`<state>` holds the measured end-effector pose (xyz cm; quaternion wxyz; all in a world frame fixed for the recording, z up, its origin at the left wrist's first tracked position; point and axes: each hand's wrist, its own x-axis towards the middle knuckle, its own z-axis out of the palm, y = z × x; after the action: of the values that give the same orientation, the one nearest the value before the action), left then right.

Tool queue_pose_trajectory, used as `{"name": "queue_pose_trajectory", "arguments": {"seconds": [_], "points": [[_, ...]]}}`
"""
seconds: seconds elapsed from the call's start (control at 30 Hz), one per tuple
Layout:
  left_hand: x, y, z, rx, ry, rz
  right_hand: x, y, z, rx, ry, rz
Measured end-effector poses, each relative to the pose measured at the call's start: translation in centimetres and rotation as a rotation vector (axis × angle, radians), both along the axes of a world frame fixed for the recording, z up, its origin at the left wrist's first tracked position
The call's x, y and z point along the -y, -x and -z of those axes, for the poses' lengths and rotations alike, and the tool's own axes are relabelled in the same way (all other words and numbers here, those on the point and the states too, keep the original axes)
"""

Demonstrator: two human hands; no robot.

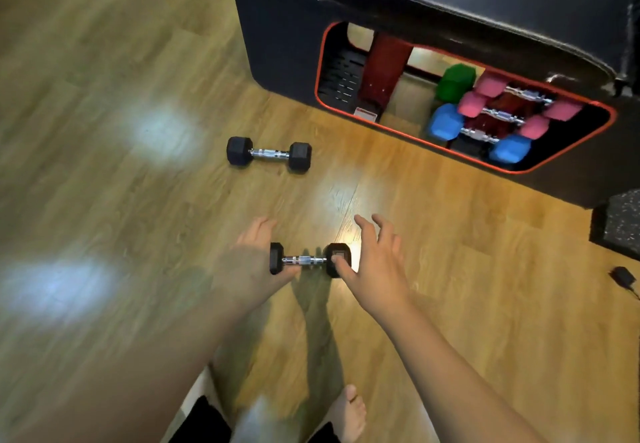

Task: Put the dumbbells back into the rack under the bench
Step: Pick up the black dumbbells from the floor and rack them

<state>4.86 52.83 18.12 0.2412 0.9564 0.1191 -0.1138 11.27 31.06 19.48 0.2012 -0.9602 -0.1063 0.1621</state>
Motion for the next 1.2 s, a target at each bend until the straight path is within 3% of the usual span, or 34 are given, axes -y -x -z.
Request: {"name": "queue_pose_trajectory", "arguments": {"seconds": [0.17,0.3,0.47,0.63,0.77,0.93,1.2], "points": [[-0.1,0.5,8.9,-0.016,0.022,-0.035,-0.7,1.6,9.6,-0.034,0.056,0.064],[0.1,0.6,16.5,-0.049,-0.081,-0.021,-1.7,2.3,17.3,-0.065,0.060,0.123],[0.4,0.9,25.5,-0.132,-0.089,-0.253,-2.1,2.6,26.1,-0.121,0.100,0.241],[0.9,2.7,32.5,0.079,0.078,-0.410,-2.1,2.6,33.3,-0.109,-0.062,0.381],[1.5,2.8,34.9,0.203,0.201,-0.630,-2.2,3.2,36.2,0.035,-0.236,0.473],[1.9,3.4,36.3,0.201,0.364,-0.838,-1.6,3.2,36.9,-0.026,-0.280,0.519],[1.3,3.5,36.2,0.252,0.461,-0.846,-1.9,2.8,36.7,-0.052,-0.440,0.597]]}}
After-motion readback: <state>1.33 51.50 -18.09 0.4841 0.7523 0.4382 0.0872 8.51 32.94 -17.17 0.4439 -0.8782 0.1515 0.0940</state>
